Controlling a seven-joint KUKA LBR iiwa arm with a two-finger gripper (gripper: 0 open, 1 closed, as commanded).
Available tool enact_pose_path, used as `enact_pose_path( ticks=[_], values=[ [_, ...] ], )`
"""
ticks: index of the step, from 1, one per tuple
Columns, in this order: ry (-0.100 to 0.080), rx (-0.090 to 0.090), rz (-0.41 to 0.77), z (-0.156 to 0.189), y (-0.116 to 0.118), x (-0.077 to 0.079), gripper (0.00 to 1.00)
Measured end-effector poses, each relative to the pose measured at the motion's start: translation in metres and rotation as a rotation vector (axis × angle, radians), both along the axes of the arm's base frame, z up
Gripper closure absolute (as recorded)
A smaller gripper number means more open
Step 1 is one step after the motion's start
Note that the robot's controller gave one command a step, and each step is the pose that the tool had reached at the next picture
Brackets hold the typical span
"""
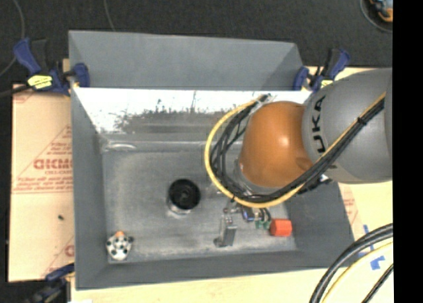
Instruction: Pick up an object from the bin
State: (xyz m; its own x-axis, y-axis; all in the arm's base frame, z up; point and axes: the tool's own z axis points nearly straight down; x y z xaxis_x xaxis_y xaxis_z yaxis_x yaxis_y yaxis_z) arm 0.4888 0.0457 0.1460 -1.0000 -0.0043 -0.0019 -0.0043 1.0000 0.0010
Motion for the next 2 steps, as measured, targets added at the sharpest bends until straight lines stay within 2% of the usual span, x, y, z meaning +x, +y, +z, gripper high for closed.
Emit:
enact_pose_path(
  ticks=[1,2],
  values=[
    [-0.002,-0.001,0.133,-0.035,0.013,0.037,0.00],
    [-0.016,0.001,0.145,-0.075,0.038,0.075,0.00]
  ],
)
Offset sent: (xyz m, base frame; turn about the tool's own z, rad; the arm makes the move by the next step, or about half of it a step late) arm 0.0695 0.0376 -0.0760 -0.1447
